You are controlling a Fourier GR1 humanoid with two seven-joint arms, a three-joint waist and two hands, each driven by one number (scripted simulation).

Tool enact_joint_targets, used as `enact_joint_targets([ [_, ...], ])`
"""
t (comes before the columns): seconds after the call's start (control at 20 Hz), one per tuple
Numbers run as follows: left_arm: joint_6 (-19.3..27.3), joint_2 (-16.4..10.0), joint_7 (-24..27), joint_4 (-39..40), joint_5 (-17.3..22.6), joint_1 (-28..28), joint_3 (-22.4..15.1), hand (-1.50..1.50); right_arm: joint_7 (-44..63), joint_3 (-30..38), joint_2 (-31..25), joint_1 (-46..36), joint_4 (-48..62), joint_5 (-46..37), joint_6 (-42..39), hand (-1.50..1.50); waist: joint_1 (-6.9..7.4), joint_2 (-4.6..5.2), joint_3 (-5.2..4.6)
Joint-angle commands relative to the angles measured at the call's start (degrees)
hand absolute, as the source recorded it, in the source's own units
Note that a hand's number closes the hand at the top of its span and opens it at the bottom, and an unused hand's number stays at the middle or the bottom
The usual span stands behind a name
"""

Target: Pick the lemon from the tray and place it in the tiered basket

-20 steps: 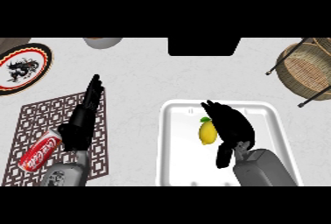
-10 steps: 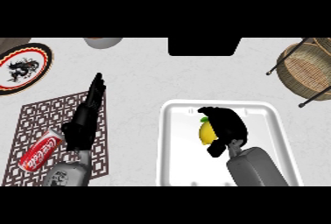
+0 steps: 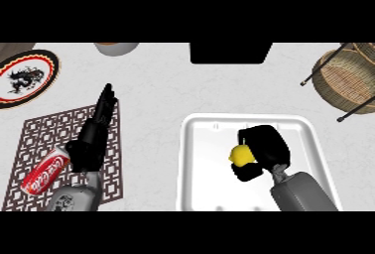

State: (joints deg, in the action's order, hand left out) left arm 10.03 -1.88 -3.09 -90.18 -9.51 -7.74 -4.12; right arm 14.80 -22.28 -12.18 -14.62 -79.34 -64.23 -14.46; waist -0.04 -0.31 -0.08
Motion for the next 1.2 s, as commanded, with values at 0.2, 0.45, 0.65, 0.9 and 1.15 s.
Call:
enact_joint_targets([
  [0.2,0.7,0.4,1.0,-0.6,-0.9,2.2,-0.7,0.0,-29.5,5.0,-31.3,8.8,1.9,0.9,6.4,1.5,-0.98,0.24,0.18],
  [0.45,-0.2,0.0,-2.6,-1.8,0.0,0.6,0.0,0.0,-37.6,14.8,-34.5,10.7,6.2,5.5,14.9,1.5,-0.22,0.25,0.11],
  [0.65,-0.5,0.9,-0.1,-3.5,0.2,4.2,-1.4,0.0,-39.9,22.3,-37.7,10.9,6.1,10.1,15.5,1.5,-0.08,0.17,0.09],
  [0.9,0.5,0.5,3.3,1.6,-0.9,2.4,-0.1,0.0,-41.6,32.6,-43.9,12.4,-3.9,20.9,7.7,1.5,-1.24,0.02,0.0],
  [1.15,-1.5,-0.5,3.1,1.5,1.4,1.8,1.6,0.0,-38.2,41.6,-46.9,10.0,-9.7,29.8,-1.8,1.5,-0.94,0.05,-0.02],
])
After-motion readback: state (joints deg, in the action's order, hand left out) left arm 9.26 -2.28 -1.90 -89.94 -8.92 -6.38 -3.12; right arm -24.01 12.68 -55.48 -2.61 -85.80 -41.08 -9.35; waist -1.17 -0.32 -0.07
